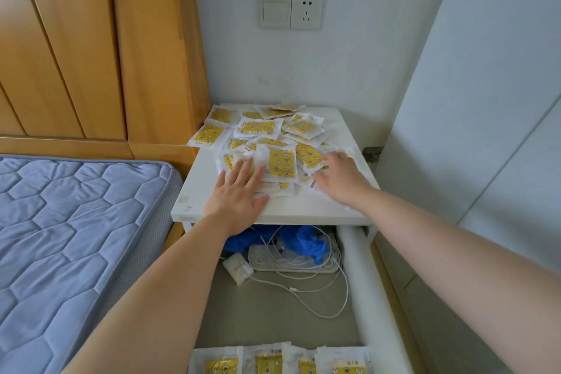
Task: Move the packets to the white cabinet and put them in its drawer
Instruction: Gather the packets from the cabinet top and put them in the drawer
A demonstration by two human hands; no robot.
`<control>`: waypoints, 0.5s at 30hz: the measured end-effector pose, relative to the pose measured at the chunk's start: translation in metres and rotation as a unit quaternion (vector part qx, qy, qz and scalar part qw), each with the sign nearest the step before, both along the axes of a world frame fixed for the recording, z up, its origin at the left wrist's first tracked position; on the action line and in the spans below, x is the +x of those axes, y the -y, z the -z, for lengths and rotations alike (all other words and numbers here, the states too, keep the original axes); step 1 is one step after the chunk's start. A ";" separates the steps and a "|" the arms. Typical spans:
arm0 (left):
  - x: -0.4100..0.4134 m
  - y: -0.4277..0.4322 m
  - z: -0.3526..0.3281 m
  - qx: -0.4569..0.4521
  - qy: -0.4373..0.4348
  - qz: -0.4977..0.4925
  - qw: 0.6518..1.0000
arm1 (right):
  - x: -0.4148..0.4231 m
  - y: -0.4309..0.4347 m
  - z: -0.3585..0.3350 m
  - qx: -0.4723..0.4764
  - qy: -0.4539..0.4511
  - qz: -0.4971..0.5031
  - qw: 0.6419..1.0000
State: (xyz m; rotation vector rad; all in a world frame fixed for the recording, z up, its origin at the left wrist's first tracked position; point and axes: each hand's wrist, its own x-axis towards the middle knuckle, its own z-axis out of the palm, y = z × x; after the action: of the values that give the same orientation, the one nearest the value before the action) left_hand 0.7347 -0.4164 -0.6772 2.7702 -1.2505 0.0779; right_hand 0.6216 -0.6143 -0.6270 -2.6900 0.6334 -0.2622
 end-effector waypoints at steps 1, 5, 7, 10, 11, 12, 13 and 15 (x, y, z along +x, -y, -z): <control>0.001 0.000 0.001 -0.002 -0.001 -0.001 1.000 | 0.008 0.004 -0.002 0.019 0.005 0.015 1.000; 0.004 0.001 0.005 -0.009 -0.005 -0.004 1.000 | 0.043 0.020 -0.001 0.031 -0.007 0.061 0.998; 0.005 0.002 0.005 -0.006 -0.006 0.002 1.000 | 0.057 0.026 0.001 0.029 -0.035 0.079 0.996; 0.005 0.002 0.005 -0.007 -0.004 0.005 1.000 | 0.073 0.028 0.006 0.017 -0.054 0.101 0.993; 0.005 0.002 0.005 -0.009 -0.001 0.004 1.000 | 0.078 0.028 0.008 0.012 -0.042 0.109 0.993; 0.005 0.002 0.005 -0.011 0.001 0.004 1.000 | 0.082 0.026 0.009 0.010 -0.030 0.120 0.992; 0.005 0.002 0.005 -0.012 0.002 0.004 1.000 | 0.087 0.025 0.010 0.003 -0.026 0.134 0.991; 0.005 0.002 0.005 -0.014 0.001 0.004 1.000 | 0.096 0.023 0.010 -0.024 -0.038 0.155 0.987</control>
State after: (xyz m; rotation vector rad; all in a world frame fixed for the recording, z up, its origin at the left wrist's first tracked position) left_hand 0.7402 -0.4188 -0.6826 2.7425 -1.2505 0.0962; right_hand 0.7172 -0.6374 -0.6371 -2.6499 1.0837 -0.2577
